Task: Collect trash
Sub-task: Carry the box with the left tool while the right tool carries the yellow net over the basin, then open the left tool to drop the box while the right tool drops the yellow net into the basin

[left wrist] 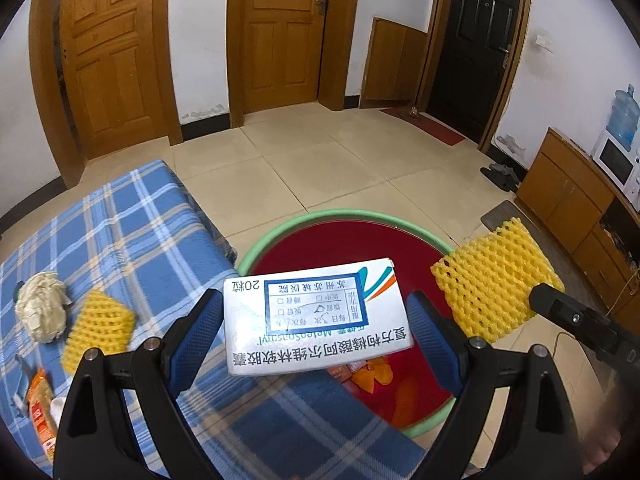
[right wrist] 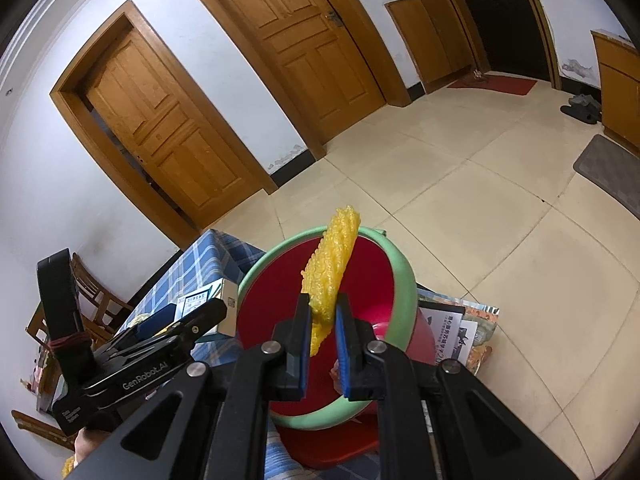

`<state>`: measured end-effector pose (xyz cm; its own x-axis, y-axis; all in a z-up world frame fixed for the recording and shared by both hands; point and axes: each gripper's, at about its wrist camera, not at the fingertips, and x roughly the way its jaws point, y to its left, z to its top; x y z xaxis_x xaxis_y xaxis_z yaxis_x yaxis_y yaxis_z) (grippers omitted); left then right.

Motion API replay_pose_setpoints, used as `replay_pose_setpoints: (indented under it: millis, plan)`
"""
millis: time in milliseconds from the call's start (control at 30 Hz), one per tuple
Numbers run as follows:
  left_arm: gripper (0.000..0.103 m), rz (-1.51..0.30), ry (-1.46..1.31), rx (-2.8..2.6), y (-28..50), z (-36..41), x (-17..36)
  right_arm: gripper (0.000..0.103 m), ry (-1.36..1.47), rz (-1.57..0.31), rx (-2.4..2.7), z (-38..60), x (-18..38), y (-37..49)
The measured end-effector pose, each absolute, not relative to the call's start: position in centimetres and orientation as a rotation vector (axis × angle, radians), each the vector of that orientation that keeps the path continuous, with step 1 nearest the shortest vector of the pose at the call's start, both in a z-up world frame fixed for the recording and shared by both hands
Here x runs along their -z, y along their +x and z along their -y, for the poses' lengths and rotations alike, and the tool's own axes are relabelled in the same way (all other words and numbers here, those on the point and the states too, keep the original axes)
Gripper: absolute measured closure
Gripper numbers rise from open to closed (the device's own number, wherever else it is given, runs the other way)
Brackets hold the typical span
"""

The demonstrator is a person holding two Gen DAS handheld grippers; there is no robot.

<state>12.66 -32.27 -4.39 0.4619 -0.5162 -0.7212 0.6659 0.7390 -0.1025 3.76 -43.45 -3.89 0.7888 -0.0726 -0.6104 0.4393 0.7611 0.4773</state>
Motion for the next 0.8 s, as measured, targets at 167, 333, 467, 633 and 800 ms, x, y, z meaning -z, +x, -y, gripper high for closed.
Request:
replay_pose_setpoints:
  millis: [167, 333, 467, 633, 800]
  plan:
    - [0.012, -0.837, 0.208, 0.724, 13.0, 32.8, 5.1, 0.09, 0.665, -0.615, 0.306, 44.1, 4.6, 3.9]
    - [0.012, -0.845, 0.202, 0.701, 13.3, 32.8, 5.6, 0.09, 0.674, -0.623, 0.309, 44.3, 5.0, 4.0]
    - [0.011, -0.853, 0.187, 0.695, 13.6, 32.8, 5.8, 0.09, 0.679, -0.628, 0.311, 44.4, 5.1, 4.3]
    - [0.011, -0.845, 0.185, 0.706, 13.7, 32.9, 5.9, 0.09, 0.682, -0.632, 0.311, 44.5, 5.4, 4.3]
    - [0.008, -0.85, 0.192, 0.717, 13.6, 33.1, 6.3, 0.089, 0.683, -0.633, 0.31, 44.5, 5.5, 4.3]
